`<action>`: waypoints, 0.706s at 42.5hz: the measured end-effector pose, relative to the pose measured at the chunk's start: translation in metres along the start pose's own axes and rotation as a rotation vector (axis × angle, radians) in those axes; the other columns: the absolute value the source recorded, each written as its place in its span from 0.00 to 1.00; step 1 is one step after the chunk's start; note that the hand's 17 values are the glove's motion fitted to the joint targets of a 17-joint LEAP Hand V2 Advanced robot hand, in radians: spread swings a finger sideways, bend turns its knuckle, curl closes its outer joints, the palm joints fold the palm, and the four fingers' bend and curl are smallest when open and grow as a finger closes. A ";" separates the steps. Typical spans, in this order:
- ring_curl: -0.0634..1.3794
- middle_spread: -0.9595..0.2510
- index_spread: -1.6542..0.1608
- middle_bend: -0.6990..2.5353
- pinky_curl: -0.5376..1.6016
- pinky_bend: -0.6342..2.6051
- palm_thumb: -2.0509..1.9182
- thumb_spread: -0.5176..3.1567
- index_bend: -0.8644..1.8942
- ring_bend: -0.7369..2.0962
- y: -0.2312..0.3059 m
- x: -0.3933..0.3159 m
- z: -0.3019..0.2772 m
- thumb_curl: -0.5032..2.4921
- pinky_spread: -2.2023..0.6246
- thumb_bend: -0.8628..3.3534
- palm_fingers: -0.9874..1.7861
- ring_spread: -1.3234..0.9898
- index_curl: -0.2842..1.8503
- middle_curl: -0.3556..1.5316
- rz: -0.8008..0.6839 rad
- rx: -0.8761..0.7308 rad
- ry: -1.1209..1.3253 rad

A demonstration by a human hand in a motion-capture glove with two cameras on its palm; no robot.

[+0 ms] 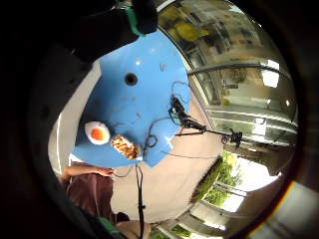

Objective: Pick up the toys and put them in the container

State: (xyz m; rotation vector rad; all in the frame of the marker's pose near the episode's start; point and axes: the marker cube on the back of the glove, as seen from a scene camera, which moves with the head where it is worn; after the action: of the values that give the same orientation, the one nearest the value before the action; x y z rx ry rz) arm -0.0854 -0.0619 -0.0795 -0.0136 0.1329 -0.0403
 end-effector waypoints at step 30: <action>0.35 0.85 0.85 0.29 0.43 0.51 0.56 0.51 0.32 0.53 0.128 0.120 0.358 0.31 0.78 0.22 0.36 0.56 0.19 0.39 0.067 -0.323 -0.085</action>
State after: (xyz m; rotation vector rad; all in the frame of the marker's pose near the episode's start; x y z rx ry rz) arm 0.0860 0.0651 0.2569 -0.3333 0.0532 0.0488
